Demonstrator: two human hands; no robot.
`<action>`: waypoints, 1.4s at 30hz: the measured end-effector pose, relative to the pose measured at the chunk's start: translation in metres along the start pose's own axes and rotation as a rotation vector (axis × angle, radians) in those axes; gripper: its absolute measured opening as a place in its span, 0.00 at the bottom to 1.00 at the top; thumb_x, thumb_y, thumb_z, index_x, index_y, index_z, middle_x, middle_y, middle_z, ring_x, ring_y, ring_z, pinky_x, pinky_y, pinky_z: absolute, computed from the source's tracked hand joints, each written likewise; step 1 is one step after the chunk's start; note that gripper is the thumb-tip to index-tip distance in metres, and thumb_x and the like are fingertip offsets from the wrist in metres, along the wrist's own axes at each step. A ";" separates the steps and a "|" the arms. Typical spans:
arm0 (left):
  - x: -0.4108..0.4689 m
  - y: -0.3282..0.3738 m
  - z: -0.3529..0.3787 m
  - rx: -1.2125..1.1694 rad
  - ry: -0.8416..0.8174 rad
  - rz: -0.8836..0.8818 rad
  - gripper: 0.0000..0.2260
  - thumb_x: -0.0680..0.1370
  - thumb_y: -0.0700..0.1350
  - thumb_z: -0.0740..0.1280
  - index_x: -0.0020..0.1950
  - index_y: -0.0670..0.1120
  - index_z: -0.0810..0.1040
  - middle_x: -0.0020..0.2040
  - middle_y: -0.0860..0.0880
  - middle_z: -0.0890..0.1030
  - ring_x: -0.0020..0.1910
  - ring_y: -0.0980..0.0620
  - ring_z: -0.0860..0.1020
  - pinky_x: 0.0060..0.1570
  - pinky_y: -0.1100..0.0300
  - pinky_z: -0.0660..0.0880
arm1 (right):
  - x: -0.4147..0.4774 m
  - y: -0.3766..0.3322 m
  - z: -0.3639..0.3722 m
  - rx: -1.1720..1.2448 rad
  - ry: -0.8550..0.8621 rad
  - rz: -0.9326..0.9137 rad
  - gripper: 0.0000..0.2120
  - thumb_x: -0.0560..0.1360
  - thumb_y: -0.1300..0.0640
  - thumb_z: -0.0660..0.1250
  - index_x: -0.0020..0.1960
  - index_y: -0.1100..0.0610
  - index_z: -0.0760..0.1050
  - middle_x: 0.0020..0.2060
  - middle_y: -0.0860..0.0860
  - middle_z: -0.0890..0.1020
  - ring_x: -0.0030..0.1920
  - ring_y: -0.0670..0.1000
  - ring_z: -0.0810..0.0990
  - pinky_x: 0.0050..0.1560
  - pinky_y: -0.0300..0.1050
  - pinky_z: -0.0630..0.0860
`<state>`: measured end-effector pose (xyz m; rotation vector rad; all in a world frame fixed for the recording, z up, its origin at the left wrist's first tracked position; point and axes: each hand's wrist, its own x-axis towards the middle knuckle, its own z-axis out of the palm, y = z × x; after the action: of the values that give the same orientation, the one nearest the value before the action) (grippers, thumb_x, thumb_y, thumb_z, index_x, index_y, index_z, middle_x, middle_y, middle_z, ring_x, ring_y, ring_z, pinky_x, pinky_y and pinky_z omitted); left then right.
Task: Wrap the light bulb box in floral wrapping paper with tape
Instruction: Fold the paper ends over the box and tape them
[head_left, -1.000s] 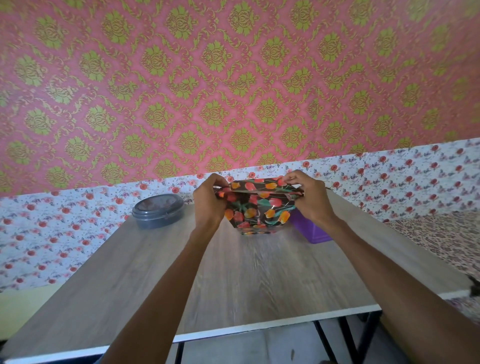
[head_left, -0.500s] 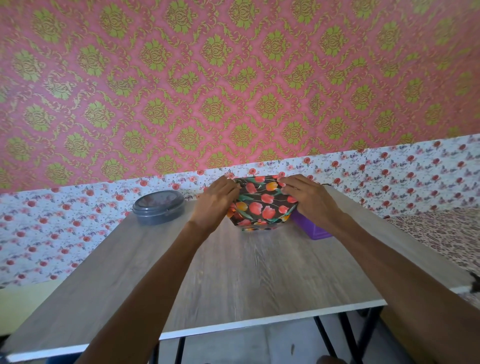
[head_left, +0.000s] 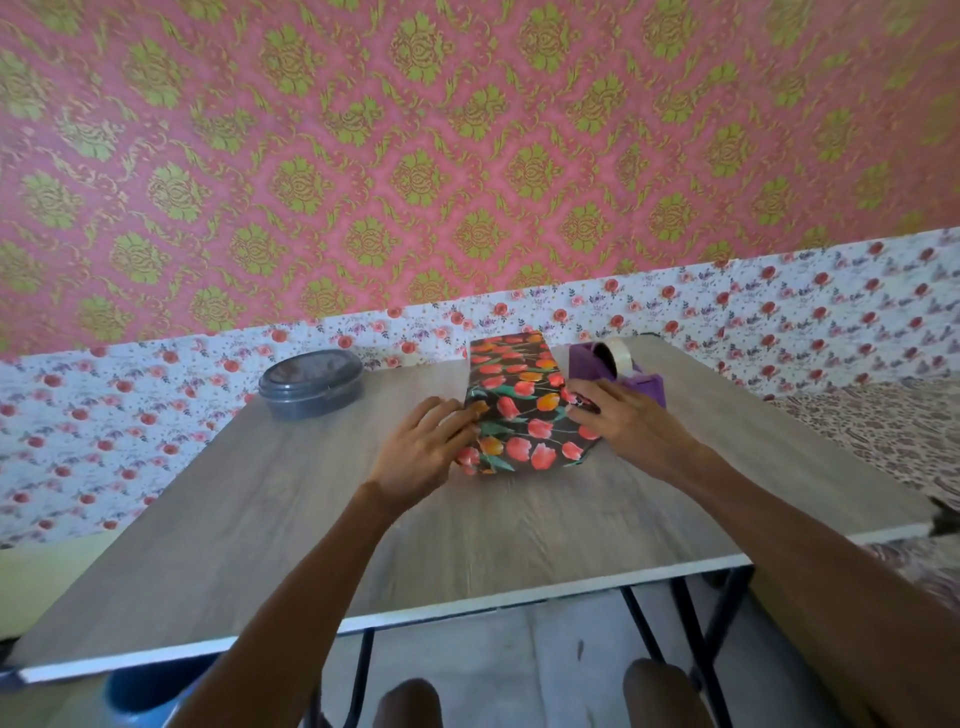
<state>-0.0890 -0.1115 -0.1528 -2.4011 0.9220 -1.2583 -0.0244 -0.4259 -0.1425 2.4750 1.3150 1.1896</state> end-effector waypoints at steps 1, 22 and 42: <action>-0.004 0.002 -0.001 -0.046 -0.010 -0.013 0.10 0.75 0.41 0.68 0.55 0.44 0.82 0.61 0.44 0.80 0.60 0.42 0.76 0.66 0.48 0.67 | -0.003 0.002 0.002 0.018 -0.038 0.000 0.21 0.66 0.71 0.71 0.57 0.57 0.77 0.66 0.55 0.72 0.57 0.57 0.77 0.48 0.54 0.80; 0.060 0.009 -0.005 -0.953 0.022 -1.401 0.08 0.72 0.48 0.76 0.47 0.46 0.84 0.44 0.49 0.85 0.41 0.53 0.83 0.40 0.59 0.81 | 0.041 -0.007 -0.005 0.943 0.177 0.964 0.11 0.71 0.59 0.77 0.50 0.64 0.84 0.43 0.56 0.86 0.38 0.43 0.82 0.38 0.24 0.74; 0.047 0.011 -0.005 -0.786 -0.038 -1.224 0.06 0.76 0.47 0.73 0.50 0.47 0.82 0.47 0.53 0.82 0.45 0.55 0.80 0.43 0.63 0.79 | 0.036 -0.015 -0.001 0.795 0.182 0.860 0.08 0.73 0.66 0.73 0.51 0.59 0.83 0.42 0.49 0.84 0.41 0.41 0.80 0.45 0.28 0.77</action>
<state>-0.0782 -0.1497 -0.1256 -3.8326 -0.3247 -1.2248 -0.0233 -0.3904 -0.1273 3.8405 0.8266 1.1586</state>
